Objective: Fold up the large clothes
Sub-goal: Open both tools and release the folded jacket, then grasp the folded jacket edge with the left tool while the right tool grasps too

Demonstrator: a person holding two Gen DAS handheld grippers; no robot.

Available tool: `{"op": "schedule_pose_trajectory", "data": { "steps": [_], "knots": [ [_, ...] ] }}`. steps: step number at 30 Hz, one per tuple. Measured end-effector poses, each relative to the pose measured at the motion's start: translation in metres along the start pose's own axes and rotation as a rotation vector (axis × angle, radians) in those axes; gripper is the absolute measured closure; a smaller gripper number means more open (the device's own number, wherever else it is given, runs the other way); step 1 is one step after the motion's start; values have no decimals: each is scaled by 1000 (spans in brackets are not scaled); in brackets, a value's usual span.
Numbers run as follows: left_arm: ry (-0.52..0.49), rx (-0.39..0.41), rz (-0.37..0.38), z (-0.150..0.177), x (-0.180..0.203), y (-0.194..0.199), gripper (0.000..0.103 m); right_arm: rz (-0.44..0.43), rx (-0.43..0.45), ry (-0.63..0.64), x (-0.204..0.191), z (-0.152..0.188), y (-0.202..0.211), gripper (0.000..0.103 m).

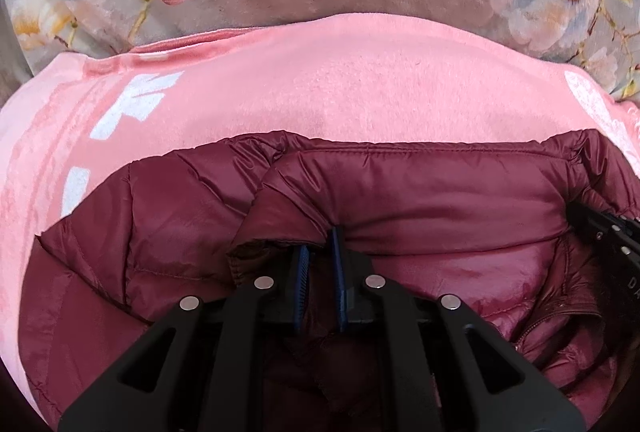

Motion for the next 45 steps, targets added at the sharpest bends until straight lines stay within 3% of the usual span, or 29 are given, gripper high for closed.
{"op": "schedule_pose_trajectory", "data": {
  "steps": [4, 7, 9, 10, 11, 14, 17, 20, 24, 28, 31, 33, 34, 35, 37, 38, 45],
  "knots": [
    [-44, 2, -53, 1, 8, 1, 90, -53, 3, -42, 7, 1, 2, 97],
    [-48, -21, -77, 6, 4, 17, 77, -120, -38, -147, 17, 9, 28, 90],
    [18, -31, 12, 16, -10, 47, 49, -242, -19, -264, 28, 26, 70, 88],
    [54, -22, 53, 28, -22, 71, 27, -262, -19, -292, 33, 36, 88, 73],
    [73, -2, 62, 40, -33, 95, 19, -247, -14, -307, 38, 47, 110, 54],
    [68, 5, 117, 83, -69, 160, 13, -171, 53, -276, 52, 99, 189, 30],
    [137, -40, 168, 135, -112, 217, 9, -108, 73, -225, 57, 163, 257, 23],
    [261, -122, 223, 188, -151, 248, 9, -48, 62, -214, 61, 232, 306, 22],
    [375, -172, 171, 254, -186, 271, 9, 16, -6, -260, 66, 313, 339, 22],
    [434, -134, 210, 289, -196, 294, 9, -44, -41, -295, 62, 352, 346, 22],
    [485, -105, 212, 296, -194, 302, 12, -83, -51, -360, 63, 363, 338, 21],
    [502, -92, 204, 298, -192, 304, 23, -81, -24, -414, 66, 364, 333, 26],
    [502, -95, 191, 298, -189, 304, 43, -82, -13, -421, 64, 362, 333, 45],
    [501, -99, 201, 298, -186, 305, 57, -92, -15, -425, 62, 362, 332, 74],
    [512, -103, 251, 296, -183, 311, 82, -149, -22, -470, 62, 361, 330, 92],
    [503, -93, 256, 294, -181, 317, 91, -168, -4, -489, 62, 360, 334, 96],
    [436, 3, 337, 293, -188, 395, 97, -185, 125, -344, 40, 352, 415, 99]
  ]
}}
Point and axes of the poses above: each gripper's, at about its wrist camera, not at the fingertips, and y roughly against the way its jaws point, x to its right, z to its underside, the point moved 1 cm from there along -y, roughly the way its jaws point, and after that the axes turned 5 degrees about y, right-handed, at the moved point
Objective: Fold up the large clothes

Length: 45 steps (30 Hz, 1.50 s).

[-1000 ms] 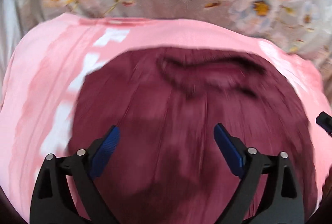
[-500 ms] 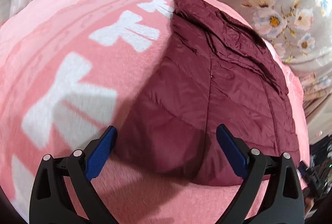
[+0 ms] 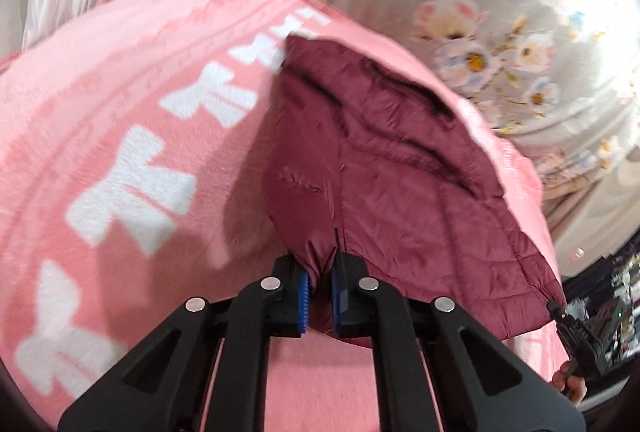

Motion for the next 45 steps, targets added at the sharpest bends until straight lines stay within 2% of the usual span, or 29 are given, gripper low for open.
{"op": "schedule_pose_trajectory", "data": {
  "steps": [6, 9, 12, 15, 18, 20, 24, 27, 31, 33, 37, 41, 45],
  "knots": [
    [31, 17, 107, 22, -3, 89, 97, -36, 53, 81, -17, 20, 87, 99],
    [44, 77, 147, 28, 4, 139, 98, -80, 130, 125, -34, 24, 144, 100],
    [21, 177, 178, 14, 20, 178, 98, -123, 244, 156, -55, 0, 179, 100],
    [-36, 272, 161, -15, 47, 190, 98, -145, 344, 175, -67, -34, 188, 100],
    [-85, 314, 106, -60, 82, 165, 97, -115, 405, 189, -75, -85, 159, 100],
    [-105, 320, 58, -93, 101, 137, 97, -87, 402, 173, -77, -116, 127, 100],
    [-149, 310, -96, -157, 125, 63, 97, -8, 349, 113, -71, -181, 44, 100],
    [-161, 261, -193, -188, 122, -1, 97, 53, 295, 62, -55, -207, -23, 100],
    [-156, 149, -276, -204, 107, -94, 97, 156, 205, 39, -33, -210, -105, 101],
    [-151, 102, -309, -199, 97, -123, 97, 194, 134, 23, -19, -204, -143, 100],
    [-135, -27, -356, -185, 66, -189, 96, 240, 33, 0, 2, -186, -191, 101],
    [-138, -62, -343, -170, 49, -217, 88, 249, -42, -19, 18, -168, -222, 101],
    [-136, -45, -332, -163, 45, -229, 84, 255, -101, -25, 25, -155, -246, 100]
  ]
}}
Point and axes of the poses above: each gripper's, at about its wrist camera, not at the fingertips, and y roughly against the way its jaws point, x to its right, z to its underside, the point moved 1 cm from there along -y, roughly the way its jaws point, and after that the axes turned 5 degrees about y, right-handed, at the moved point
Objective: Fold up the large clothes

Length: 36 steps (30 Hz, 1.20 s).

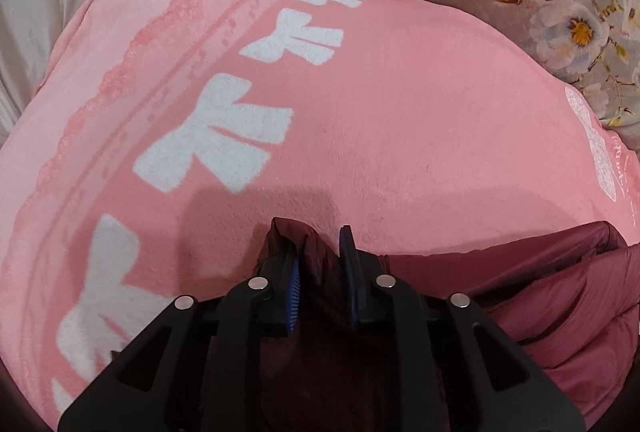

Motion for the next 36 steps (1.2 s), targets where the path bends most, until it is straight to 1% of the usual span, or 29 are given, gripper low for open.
{"op": "schedule_pose_trajectory", "data": {
  "steps": [3, 4, 6, 7, 8, 9, 10, 11, 12, 13, 15, 16, 17, 19, 20, 23, 24, 26, 28, 29, 31, 34, 36],
  "knots": [
    [-13, 35, -15, 2, 4, -1, 84, -9, -8, -6, 1, 0, -2, 97],
    [-11, 34, -5, 2, 2, 0, 83, -25, -11, -17, 3, -1, -1, 95],
    [8, 12, 11, -2, -5, 8, 78, -43, -6, -48, 10, -4, 10, 87],
    [16, 11, 11, -4, -9, 14, 69, -39, 12, -63, 14, -5, 20, 75],
    [30, 31, 7, -6, -17, 31, 50, -34, 55, -79, 19, -6, 37, 65],
    [37, 61, -12, -8, -21, 45, 35, -24, 135, -83, 22, -6, 62, 60],
    [37, 126, -49, -10, -25, 67, 20, -12, 184, -68, 22, -6, 79, 59],
    [14, 186, -70, -12, -24, 87, 20, -4, 230, -29, 15, -6, 97, 60],
    [-34, 234, -94, -16, -16, 106, 20, -13, 256, 16, 4, -7, 110, 60],
    [-57, 251, -104, -19, -9, 116, 20, -26, 262, 50, -7, -8, 115, 61],
    [-82, 260, -64, -24, 12, 131, 20, -58, 240, 139, -41, -9, 116, 69],
    [-98, 244, -16, -24, 28, 134, 20, -77, 213, 199, -65, -7, 111, 80],
    [-125, 220, 23, -21, 46, 132, 21, -89, 190, 238, -82, -5, 105, 88],
    [-189, 155, 66, -13, 85, 118, 21, -114, 124, 310, -119, 3, 83, 95],
    [-215, 123, 71, -6, 101, 107, 24, -117, 89, 337, -134, 9, 70, 97],
    [-258, 35, 64, 17, 136, 68, 29, -120, 11, 380, -159, 22, 40, 99],
    [-257, 10, 53, 22, 141, 53, 31, -103, -14, 394, -163, 25, 27, 99],
    [-240, -13, 17, 28, 144, 29, 35, -69, -39, 396, -159, 29, 9, 99],
    [-215, -28, 2, 35, 140, 11, 33, -69, -88, 355, -147, 32, -8, 99],
    [-203, -26, 6, 38, 138, 6, 32, -91, -117, 325, -140, 33, -16, 102],
    [-202, -9, 3, 44, 138, 5, 32, -123, -138, 289, -131, 37, -23, 103],
    [-236, 31, -16, 57, 139, 8, 32, -135, -124, 293, -128, 49, -20, 103],
    [-240, 58, -19, 65, 138, 10, 32, -133, -108, 306, -130, 56, -17, 103]
  ]
}}
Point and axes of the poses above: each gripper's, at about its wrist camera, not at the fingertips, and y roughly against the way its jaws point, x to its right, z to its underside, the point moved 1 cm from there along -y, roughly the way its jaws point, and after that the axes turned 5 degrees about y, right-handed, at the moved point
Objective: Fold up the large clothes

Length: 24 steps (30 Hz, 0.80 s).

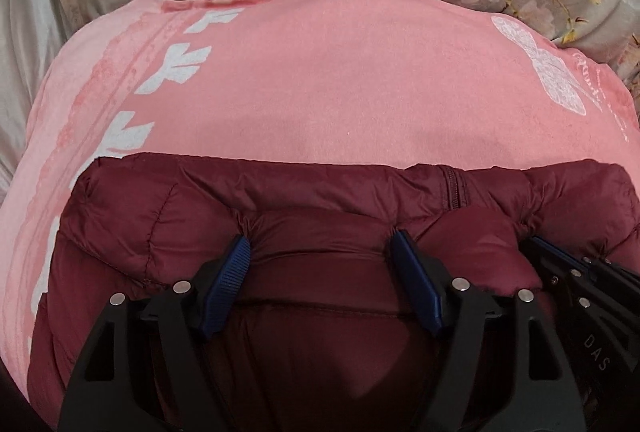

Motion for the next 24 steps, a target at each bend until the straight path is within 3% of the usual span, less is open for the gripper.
{"op": "schedule_pose_trajectory", "data": {
  "steps": [7, 13, 15, 16, 18, 20, 24],
  "knots": [
    [-9, 22, -8, 2, 1, -6, 29, 5, 28, 7, -1, 5, -1, 103],
    [21, 21, 47, -1, -7, -5, 26, -94, 47, -86, 16, 1, 1, 103],
    [49, 17, 85, -3, -18, 4, 26, -52, 91, -134, 20, 2, 24, 100],
    [78, 18, 95, -2, -28, 17, 26, -41, 123, -135, 18, 4, 38, 91],
    [141, 31, 137, 3, -46, 44, 25, -10, 187, -90, 4, 14, 75, 90],
    [175, 39, 174, 17, -59, 70, 22, 13, 191, -42, -11, 27, 93, 90],
    [171, 7, 154, 53, -58, 81, 22, -23, 132, 1, -34, 62, 97, 90]
  ]
}}
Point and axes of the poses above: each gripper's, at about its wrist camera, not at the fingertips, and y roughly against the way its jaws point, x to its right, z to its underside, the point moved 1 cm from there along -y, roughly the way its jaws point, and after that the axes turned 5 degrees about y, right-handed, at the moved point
